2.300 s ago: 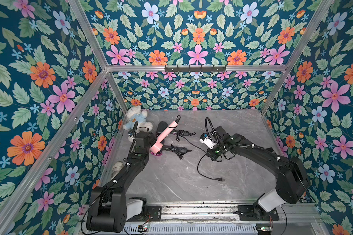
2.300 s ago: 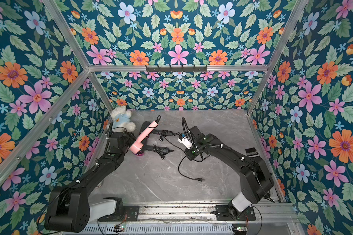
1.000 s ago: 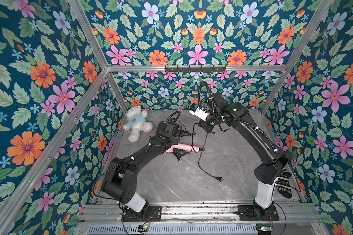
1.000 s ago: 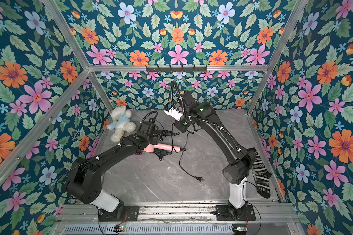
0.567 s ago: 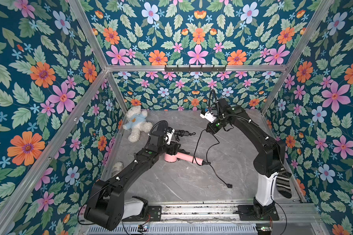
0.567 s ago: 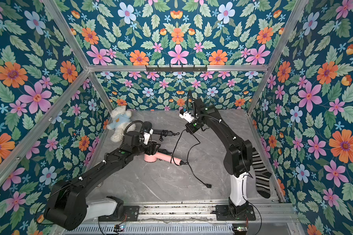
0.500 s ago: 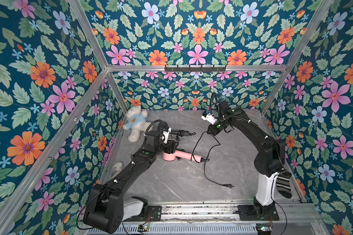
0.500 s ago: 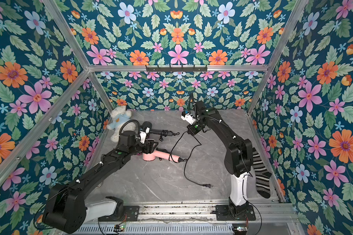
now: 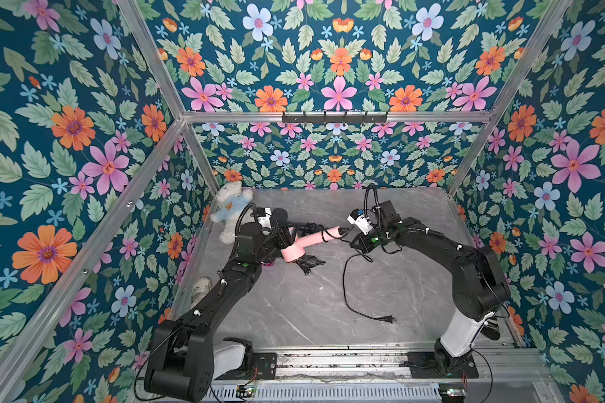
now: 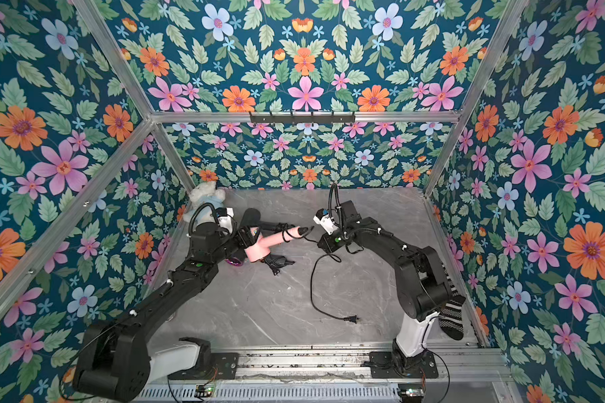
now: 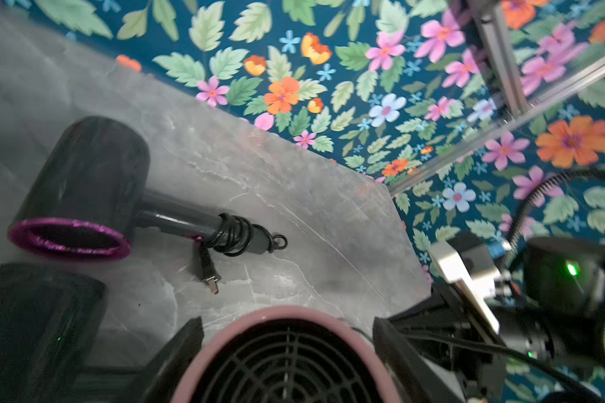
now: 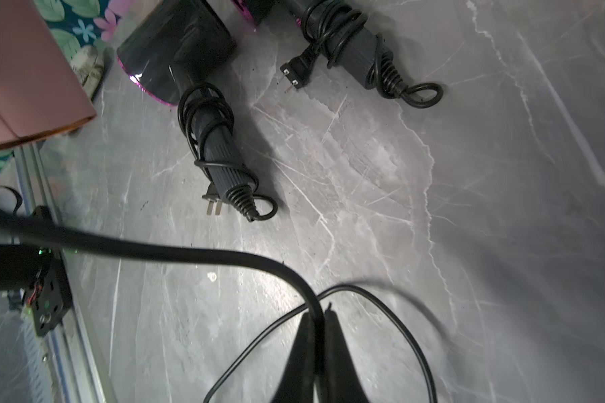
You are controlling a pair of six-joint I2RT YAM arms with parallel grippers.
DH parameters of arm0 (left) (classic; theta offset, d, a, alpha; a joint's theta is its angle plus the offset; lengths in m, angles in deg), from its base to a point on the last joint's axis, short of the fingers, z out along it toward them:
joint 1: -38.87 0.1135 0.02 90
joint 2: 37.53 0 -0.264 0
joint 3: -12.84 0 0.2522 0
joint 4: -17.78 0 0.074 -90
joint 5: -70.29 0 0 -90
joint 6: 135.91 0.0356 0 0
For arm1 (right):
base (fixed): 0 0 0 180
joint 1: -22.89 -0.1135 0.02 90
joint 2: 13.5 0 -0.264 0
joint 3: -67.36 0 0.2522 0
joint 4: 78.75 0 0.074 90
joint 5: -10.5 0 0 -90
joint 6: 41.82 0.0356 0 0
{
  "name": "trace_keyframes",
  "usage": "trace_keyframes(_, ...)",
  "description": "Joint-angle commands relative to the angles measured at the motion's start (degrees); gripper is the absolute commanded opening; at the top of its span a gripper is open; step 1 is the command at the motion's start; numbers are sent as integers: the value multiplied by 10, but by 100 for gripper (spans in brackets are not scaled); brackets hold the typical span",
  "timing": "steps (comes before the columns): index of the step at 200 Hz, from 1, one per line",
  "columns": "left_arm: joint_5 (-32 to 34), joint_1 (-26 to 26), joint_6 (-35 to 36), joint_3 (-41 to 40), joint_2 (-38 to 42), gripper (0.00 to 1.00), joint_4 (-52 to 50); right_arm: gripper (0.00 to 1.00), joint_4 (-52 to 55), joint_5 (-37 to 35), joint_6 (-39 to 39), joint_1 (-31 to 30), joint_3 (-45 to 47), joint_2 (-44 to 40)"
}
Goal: Wrap the cord around the hair dryer
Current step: Wrap the power cord around the hair dryer.
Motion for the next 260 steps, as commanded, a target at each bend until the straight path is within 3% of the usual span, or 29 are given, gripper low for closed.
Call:
trace_keyframes(1, 52, 1, -135, 3, -26, 0, 75, 0, -105, -31, 55, -26, 41, -18)
trace_keyframes(23, 75, -9, -153, 8, -49, 0, 73, 0, -123, -80, 63, -77, 77, -33)
trace_keyframes(59, 227, -23, -114, 36, -25, 0, -54, 0, -96, -164, 68, -166, 98, -57)
trace_keyframes(93, 396, -67, -39, 78, -24, 0, -171, 0, 27, -235, 28, -232, 26, -79)
trace_keyframes(122, 550, -123, 24, 106, -41, 0, -232, 0, 94, -248, 2, -249, -38, -90)
trace_keyframes(147, 619, -145, 75, 137, -66, 0, -284, 0, 170, -283, -40, -251, -105, -87)
trace_keyframes(204, 612, -162, 170, 167, -80, 0, -335, 0, 263, -299, -133, -244, -229, -64)
trace_keyframes(260, 398, -163, 364, 210, -80, 0, -448, 0, 318, -312, -246, -179, -296, -24)
